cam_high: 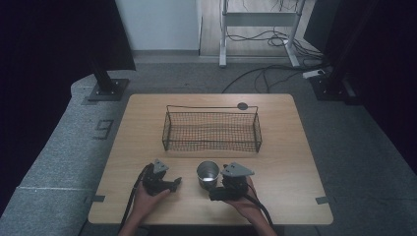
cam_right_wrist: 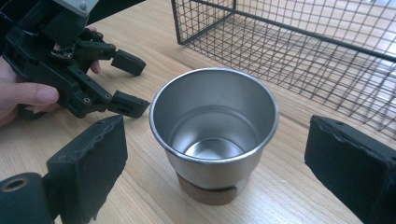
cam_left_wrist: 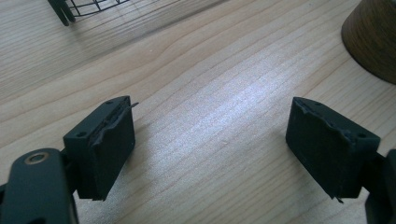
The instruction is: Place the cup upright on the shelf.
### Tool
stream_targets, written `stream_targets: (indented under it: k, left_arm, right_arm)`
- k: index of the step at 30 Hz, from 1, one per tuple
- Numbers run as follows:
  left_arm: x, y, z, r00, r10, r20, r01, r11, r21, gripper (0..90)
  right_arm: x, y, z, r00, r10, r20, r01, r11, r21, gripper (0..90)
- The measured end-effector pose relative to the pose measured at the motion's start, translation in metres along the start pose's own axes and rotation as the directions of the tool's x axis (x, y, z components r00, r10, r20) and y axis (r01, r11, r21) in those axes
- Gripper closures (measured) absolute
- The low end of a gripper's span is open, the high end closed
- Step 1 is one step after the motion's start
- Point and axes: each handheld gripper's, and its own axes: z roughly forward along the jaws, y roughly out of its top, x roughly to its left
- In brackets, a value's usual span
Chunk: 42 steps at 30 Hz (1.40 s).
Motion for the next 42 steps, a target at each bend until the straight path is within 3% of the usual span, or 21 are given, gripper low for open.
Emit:
stream_targets:
  k: [14, 26, 30, 38, 42]
  left_arm:
    - [0.0, 0.0, 0.0, 1.0, 0.0, 0.0, 0.0, 1.0, 0.0, 15.8]
    - [0.0, 0.0, 0.0, 1.0, 0.0, 0.0, 0.0, 1.0, 0.0, 15.7]
    - [0.0, 0.0, 0.0, 1.0, 0.0, 0.0, 0.0, 1.0, 0.0, 15.7]
    - [0.0, 0.0, 0.0, 1.0, -0.001, 0.001, 0.001, 1.0, -0.001, 15.7]
    - [0.0, 0.0, 0.0, 1.0, -0.001, 0.0, 0.001, 1.0, -0.001, 15.8]
  right_arm:
    - [-0.001, 0.006, 0.02, 0.9999, 0.015, -0.006, -0.014, 0.999, 0.033, 2.3]
    - [0.007, 0.007, 0.041, 0.9999, -0.007, 0.01, 0.006, 0.999, 0.054, 0.7]
    - [0.009, 0.007, 0.045, 0.9989, -0.034, 0.031, 0.032, 0.998, 0.053, 2.9]
    - [0.006, 0.006, 0.048, 0.999, -0.024, 0.037, 0.022, 0.999, 0.049, 12.5]
    - [0.005, 0.007, 0.049, 0.9993, -0.021, 0.031, 0.019, 0.998, 0.055, 12.8]
